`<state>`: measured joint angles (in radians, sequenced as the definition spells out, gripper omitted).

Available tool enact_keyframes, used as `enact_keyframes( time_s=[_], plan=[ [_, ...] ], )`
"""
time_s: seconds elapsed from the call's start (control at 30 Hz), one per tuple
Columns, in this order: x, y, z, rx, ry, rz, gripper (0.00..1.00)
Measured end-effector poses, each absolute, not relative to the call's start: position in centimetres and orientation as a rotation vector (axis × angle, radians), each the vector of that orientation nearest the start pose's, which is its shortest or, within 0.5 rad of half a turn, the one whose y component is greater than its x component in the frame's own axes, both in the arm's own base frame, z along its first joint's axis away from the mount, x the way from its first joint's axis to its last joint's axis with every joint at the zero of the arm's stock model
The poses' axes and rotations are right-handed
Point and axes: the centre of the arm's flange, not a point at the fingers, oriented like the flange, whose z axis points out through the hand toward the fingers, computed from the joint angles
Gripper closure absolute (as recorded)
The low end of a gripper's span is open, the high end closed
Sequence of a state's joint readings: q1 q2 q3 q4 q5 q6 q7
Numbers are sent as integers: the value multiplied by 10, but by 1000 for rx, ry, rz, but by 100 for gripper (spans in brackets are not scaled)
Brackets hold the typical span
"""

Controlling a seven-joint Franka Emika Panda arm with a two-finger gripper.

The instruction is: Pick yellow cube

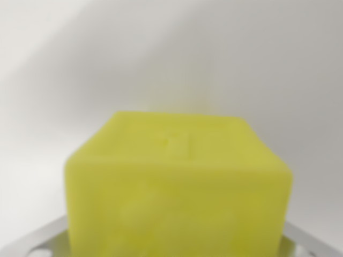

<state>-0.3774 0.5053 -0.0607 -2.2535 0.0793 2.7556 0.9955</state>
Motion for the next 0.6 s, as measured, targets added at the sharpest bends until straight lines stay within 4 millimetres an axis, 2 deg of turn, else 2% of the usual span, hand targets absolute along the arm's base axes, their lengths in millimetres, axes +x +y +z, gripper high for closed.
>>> enact_keyframes(
  time_s=[0.6],
  plan=[
    [481,-231,183,-2299,2141,1,100]
  ],
)
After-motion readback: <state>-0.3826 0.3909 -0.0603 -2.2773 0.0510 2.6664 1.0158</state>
